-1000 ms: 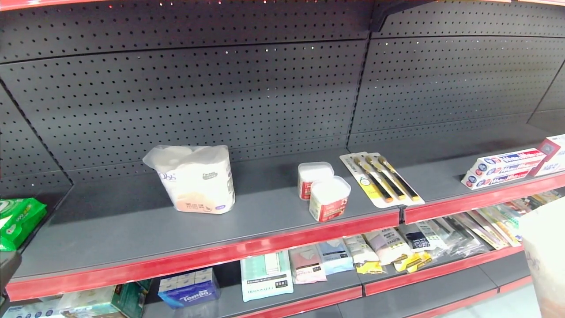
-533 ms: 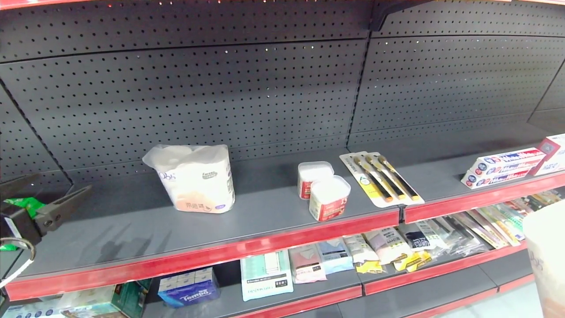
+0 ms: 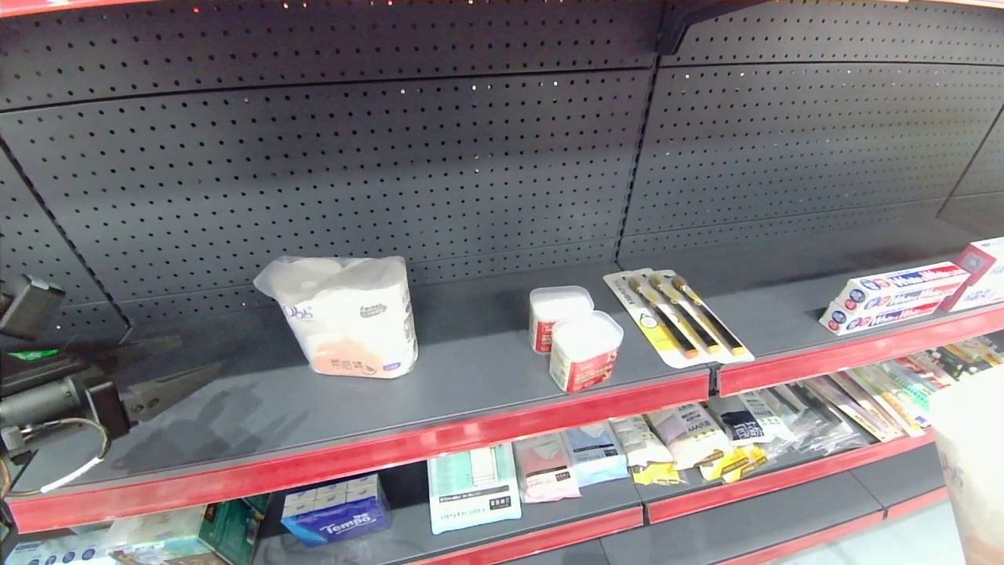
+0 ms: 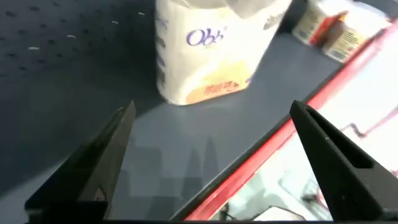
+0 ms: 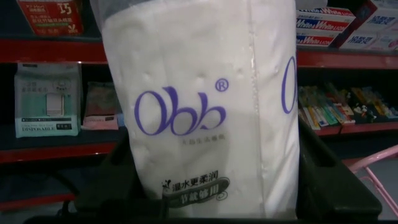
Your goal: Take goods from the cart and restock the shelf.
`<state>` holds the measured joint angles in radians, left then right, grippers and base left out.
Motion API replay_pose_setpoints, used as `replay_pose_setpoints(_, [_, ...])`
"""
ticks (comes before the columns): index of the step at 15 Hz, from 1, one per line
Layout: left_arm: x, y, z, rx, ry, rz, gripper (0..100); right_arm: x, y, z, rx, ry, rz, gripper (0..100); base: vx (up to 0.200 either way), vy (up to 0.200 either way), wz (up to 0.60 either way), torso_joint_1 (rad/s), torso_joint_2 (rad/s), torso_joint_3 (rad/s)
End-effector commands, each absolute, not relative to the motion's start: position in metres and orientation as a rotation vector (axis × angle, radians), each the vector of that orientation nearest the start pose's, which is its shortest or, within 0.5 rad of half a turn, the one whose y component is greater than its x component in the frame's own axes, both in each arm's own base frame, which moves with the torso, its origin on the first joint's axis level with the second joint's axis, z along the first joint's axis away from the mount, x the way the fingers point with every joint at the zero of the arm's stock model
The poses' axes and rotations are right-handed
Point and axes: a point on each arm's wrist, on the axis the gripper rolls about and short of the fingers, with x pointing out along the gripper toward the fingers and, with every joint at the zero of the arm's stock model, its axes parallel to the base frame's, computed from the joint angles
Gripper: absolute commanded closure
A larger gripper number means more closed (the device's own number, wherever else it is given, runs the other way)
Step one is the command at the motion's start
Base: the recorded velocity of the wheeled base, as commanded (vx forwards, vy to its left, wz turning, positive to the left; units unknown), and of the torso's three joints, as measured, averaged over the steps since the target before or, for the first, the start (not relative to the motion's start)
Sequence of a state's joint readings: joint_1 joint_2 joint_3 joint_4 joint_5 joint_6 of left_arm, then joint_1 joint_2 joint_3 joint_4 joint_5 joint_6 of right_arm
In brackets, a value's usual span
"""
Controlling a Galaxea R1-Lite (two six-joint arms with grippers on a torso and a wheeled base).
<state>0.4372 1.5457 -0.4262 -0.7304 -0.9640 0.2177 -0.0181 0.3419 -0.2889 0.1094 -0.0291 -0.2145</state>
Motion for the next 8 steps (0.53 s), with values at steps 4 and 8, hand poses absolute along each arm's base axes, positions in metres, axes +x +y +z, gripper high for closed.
replay_pose_setpoints(4, [0.242, 0.091, 0.109, -0.06, 0.264, -0.661, 0, -0.003, -0.001, 0.149, -0.217, 0.173, -0.029, 100, 0.0, 0.0, 0.0, 0.0, 0.0, 0.0])
replay_pose_setpoints(8, [0.254, 0.094, 0.1, -0.088, 0.243, -0.762, 0, -0.002, -0.001, 0.148, -0.222, 0.181, -0.029, 100, 0.0, 0.0, 0.0, 0.0, 0.0, 0.0])
